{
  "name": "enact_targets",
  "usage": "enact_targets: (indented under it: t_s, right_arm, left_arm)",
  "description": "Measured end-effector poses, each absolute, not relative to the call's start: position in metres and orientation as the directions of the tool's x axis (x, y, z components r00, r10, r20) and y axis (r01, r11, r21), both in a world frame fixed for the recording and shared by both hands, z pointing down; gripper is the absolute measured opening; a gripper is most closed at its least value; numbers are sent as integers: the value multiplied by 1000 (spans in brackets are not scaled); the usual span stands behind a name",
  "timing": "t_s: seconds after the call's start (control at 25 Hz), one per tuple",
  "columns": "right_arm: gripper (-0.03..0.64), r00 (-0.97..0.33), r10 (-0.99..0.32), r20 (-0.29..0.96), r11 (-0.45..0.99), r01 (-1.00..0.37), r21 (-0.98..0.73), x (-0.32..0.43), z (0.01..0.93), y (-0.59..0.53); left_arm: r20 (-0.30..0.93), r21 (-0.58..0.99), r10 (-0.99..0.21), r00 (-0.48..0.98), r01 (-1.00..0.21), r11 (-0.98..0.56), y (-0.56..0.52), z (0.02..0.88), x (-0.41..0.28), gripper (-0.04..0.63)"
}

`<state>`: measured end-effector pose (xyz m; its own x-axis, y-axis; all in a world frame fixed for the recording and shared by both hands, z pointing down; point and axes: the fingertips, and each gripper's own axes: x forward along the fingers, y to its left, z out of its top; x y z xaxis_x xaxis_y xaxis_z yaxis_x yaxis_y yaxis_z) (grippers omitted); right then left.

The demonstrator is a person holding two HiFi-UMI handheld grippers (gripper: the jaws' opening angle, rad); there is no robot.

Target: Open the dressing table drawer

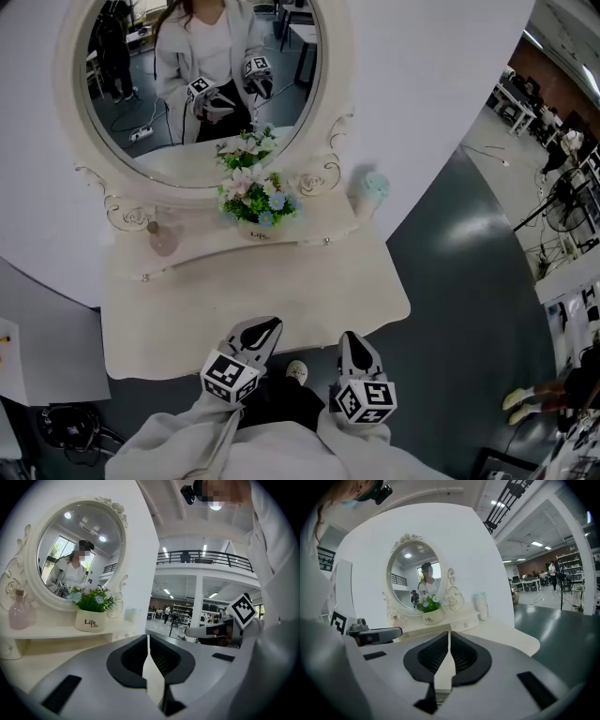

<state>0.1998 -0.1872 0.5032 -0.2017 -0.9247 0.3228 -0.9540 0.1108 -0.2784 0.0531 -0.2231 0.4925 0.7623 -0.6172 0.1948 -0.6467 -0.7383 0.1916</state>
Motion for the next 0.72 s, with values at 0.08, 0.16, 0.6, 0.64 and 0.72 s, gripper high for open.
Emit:
enact_targets:
  t_s: [0.08,0.16,0.6,0.64,0.72]
  right_arm:
    - [40,-207,-922,326,116,-953,-278,207,504,-196]
    - [40,-209,-921,328,117,-953,-279,216,506,-205]
    - [40,-257,-910,326,175,-950,-260,250,510,-258]
    - [40,-265,-908,325,185,-949,-257,251,510,-261]
    - [40,-279,-905,320,204,-947,-249,252,511,-269]
  left_arm:
    - [195,191,-621,759,-650,-735,-232,493,61,29]
    - [196,192,-623,757,-653,-733,-240,495,69,29]
    - [182,194,-669,720,-694,-694,-283,502,97,29]
    - [181,193,-677,714,-700,-687,-286,504,98,29]
    - [179,190,-692,699,-715,-673,-291,507,97,29]
